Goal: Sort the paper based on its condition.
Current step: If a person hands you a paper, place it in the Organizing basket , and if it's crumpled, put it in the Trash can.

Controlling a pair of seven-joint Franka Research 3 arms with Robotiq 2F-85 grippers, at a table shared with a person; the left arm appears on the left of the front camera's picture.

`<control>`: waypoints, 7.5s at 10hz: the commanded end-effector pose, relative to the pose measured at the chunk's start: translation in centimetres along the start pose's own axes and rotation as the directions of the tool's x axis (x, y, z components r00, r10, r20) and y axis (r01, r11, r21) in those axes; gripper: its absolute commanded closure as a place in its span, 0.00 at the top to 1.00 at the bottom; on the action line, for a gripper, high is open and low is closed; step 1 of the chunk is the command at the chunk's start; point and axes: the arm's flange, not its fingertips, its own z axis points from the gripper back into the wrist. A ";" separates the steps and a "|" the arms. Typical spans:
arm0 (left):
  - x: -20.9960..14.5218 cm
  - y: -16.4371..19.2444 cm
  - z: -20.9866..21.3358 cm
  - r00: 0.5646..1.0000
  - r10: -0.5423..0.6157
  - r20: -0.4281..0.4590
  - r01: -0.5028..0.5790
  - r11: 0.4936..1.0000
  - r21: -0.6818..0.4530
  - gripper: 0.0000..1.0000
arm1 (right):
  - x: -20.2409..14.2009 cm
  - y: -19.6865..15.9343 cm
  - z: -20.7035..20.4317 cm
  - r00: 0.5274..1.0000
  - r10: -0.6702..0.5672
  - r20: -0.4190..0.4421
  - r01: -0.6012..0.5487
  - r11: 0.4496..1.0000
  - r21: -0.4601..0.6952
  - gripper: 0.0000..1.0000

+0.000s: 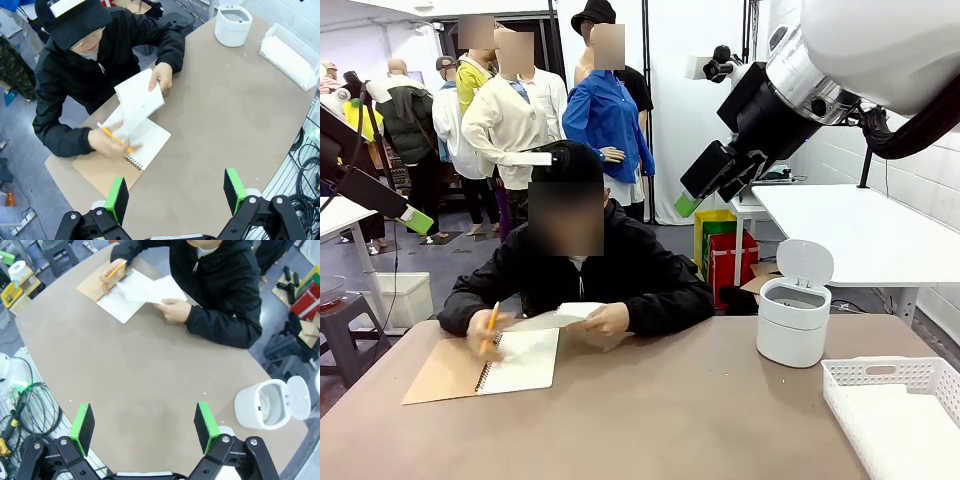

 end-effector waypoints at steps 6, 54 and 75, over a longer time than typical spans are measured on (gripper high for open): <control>0.0 0.1 0.1 1.000 0.006 0.005 -0.006 1.000 0.002 1.00 | 0.0 -0.1 -0.1 1.000 -0.001 -0.003 0.001 1.000 0.001 1.00; 0.0 0.1 0.1 1.000 0.006 0.005 -0.006 1.000 0.002 1.00 | -1.2 -3.4 -4.9 0.965 -0.102 -0.243 0.122 0.990 0.072 1.00; 0.0 0.1 0.1 1.000 0.006 0.005 -0.006 1.000 0.002 1.00 | -6.8 -13.7 -28.4 0.846 -0.082 -0.526 0.084 0.996 -0.021 1.00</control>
